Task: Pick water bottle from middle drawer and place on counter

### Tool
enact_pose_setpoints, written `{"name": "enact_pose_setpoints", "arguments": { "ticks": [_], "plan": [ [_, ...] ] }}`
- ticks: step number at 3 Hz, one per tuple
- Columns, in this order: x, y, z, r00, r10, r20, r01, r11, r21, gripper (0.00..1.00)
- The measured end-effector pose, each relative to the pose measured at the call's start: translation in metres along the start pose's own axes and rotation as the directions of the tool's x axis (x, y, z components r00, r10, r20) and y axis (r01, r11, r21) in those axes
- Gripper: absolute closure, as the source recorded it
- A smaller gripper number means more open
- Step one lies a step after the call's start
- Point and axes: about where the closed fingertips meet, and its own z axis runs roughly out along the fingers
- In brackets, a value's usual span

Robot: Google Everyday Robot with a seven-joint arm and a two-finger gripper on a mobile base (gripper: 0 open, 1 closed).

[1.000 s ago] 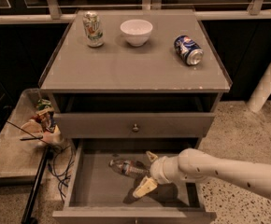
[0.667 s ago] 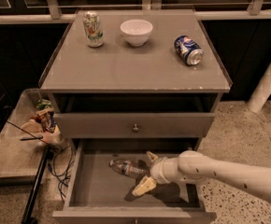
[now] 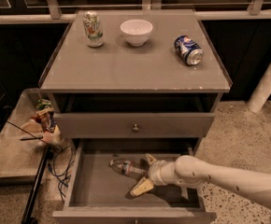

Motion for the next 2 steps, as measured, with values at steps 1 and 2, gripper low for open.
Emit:
{"name": "enact_pose_setpoints", "arguments": {
  "ticks": [1, 2],
  "plan": [
    [0.0134, -0.0018, 0.012, 1.0, 0.017, -0.002, -0.017, 0.9998, 0.004, 0.0],
    [0.0137, -0.0014, 0.0125, 1.0, 0.018, -0.002, -0.018, 0.9998, 0.004, 0.19]
  ]
}}
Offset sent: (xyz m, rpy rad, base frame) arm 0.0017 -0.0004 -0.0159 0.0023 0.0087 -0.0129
